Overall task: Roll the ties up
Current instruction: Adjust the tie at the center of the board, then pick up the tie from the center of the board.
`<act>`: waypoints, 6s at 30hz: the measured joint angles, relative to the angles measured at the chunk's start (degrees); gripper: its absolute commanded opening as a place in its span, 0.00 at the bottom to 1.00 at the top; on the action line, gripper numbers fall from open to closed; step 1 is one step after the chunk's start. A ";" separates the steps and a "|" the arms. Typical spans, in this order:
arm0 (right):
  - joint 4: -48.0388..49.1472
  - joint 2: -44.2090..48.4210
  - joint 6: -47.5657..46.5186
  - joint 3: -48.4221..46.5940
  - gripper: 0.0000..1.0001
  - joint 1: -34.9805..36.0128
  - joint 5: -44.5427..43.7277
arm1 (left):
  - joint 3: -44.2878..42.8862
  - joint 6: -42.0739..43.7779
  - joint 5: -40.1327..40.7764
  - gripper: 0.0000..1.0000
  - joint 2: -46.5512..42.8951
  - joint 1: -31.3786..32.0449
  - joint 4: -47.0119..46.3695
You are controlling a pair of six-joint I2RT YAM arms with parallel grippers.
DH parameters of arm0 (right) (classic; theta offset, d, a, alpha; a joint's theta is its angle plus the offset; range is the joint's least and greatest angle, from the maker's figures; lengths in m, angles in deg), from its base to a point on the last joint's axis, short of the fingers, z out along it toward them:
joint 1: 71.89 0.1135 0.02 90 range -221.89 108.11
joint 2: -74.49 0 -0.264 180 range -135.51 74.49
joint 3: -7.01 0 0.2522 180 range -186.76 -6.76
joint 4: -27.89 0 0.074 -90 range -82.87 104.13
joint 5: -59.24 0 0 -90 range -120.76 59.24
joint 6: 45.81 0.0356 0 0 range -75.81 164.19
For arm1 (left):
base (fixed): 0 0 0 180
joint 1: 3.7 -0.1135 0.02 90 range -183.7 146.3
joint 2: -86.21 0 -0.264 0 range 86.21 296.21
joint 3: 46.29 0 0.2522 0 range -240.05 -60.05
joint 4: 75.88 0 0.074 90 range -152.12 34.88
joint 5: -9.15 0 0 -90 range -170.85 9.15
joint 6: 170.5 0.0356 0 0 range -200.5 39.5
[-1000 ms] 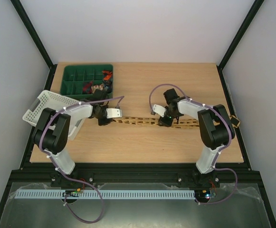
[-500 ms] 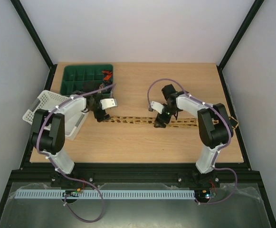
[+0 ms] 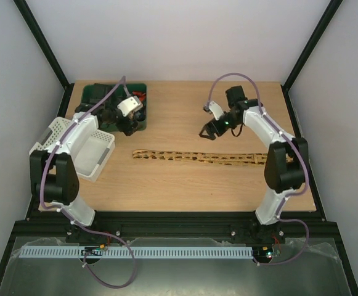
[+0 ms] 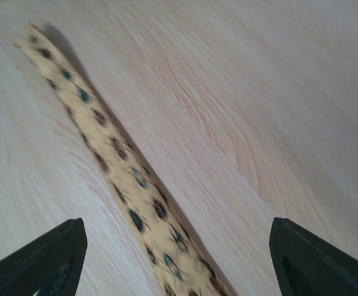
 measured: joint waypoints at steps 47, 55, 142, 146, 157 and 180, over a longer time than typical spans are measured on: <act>-2.75 0.55 -42.71 23.61 0.33 -22.18 -25.66 | 6.05 12.92 4.20 0.92 8.11 13.84 4.96; -5.55 0.55 -43.28 22.14 0.48 -25.11 -26.88 | 8.79 12.22 2.91 0.88 8.74 18.86 3.65; 8.50 14.03 -19.06 20.44 0.99 -14.51 -7.13 | 14.27 10.01 -0.92 0.85 4.59 18.73 -7.87; 8.76 14.08 -3.52 14.78 0.86 -13.99 4.24 | 14.88 11.65 -1.16 0.82 4.22 16.00 -6.82; 11.65 0.17 25.20 17.57 0.35 2.01 16.17 | 16.17 14.99 -0.92 0.73 9.27 16.00 -4.81; 19.82 -16.20 38.21 15.65 0.01 10.43 14.91 | 18.84 15.28 0.72 0.38 10.03 18.23 -6.88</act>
